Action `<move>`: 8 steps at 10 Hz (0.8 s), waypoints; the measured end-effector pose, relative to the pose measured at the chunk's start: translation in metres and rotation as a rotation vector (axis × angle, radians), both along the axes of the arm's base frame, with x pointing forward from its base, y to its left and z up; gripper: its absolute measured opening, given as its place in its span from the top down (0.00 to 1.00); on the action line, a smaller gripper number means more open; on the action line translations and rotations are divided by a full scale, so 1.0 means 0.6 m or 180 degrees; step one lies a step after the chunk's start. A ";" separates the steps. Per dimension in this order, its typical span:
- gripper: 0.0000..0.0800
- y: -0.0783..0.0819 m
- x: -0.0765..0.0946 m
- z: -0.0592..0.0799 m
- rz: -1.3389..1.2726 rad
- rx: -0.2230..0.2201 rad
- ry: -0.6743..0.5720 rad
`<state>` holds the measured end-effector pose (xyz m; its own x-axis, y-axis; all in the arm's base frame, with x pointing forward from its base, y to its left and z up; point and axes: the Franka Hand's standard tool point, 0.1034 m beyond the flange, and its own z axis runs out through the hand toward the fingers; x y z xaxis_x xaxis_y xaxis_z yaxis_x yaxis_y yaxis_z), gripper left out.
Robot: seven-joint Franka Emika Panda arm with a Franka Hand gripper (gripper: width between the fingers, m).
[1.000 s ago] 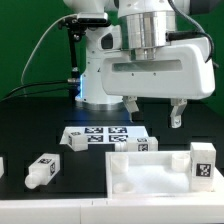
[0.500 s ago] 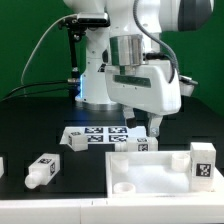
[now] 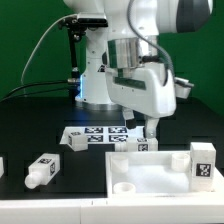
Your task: Assemble square table
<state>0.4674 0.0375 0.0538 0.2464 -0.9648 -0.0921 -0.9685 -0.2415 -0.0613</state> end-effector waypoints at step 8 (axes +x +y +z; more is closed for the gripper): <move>0.19 0.010 -0.043 -0.030 -0.0357 -0.0090 0.0041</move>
Offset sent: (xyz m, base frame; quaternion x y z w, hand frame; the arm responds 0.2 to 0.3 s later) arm 0.0000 0.0000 0.0000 0.0000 0.0000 0.0000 1.0000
